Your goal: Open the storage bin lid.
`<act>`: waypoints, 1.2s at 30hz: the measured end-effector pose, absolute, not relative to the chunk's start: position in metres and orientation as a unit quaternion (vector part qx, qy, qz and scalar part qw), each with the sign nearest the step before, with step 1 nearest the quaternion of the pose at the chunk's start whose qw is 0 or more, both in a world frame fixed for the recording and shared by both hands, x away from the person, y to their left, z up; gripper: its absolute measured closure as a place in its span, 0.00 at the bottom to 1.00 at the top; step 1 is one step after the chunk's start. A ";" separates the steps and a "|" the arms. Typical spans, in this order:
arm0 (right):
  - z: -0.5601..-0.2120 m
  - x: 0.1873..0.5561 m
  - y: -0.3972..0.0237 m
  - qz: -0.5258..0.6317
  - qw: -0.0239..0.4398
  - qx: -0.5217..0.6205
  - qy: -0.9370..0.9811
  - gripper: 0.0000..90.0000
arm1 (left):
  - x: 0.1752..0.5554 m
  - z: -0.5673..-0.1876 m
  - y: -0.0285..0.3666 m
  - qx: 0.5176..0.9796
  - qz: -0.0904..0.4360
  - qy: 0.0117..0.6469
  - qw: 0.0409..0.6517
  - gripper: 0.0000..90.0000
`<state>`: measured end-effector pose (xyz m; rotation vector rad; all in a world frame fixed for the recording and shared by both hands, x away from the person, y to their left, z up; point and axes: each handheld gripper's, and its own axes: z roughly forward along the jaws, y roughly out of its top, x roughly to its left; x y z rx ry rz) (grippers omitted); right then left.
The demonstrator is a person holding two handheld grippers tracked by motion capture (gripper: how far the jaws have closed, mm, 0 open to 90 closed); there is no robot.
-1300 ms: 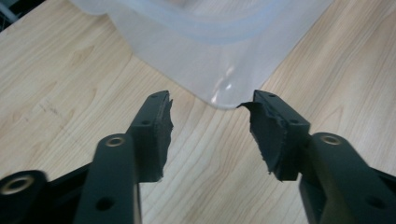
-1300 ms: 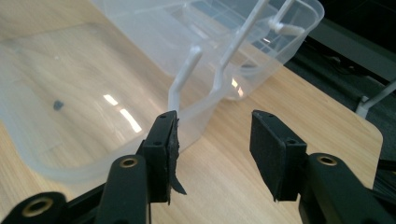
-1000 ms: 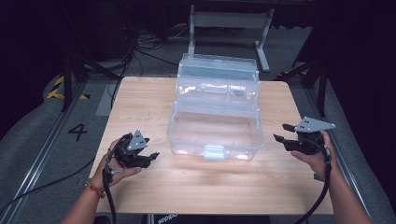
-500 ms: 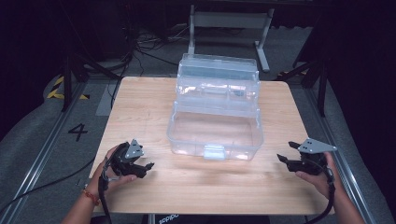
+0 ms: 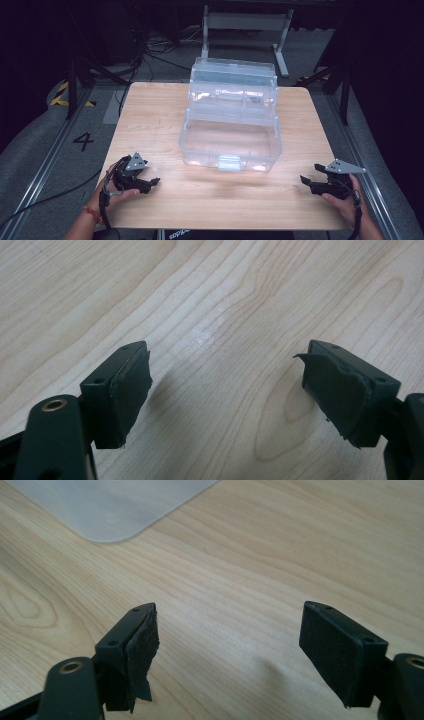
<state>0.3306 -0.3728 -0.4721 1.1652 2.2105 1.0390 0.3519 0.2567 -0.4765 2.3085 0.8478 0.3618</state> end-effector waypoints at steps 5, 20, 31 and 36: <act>-0.486 0.328 -0.374 0.359 0.199 0.443 0.797 0.25 | 0.354 -0.482 0.262 0.868 0.126 0.337 0.343 0.18; -0.487 0.326 -0.374 0.359 0.190 0.438 0.802 0.22 | 0.353 -0.483 0.261 0.864 0.129 0.345 0.344 0.16; -0.487 0.328 -0.373 0.356 0.191 0.440 0.802 0.19 | 0.354 -0.483 0.261 0.864 0.128 0.345 0.344 0.15; -0.487 0.328 -0.373 0.356 0.190 0.439 0.803 0.18 | 0.354 -0.483 0.261 0.864 0.129 0.345 0.344 0.15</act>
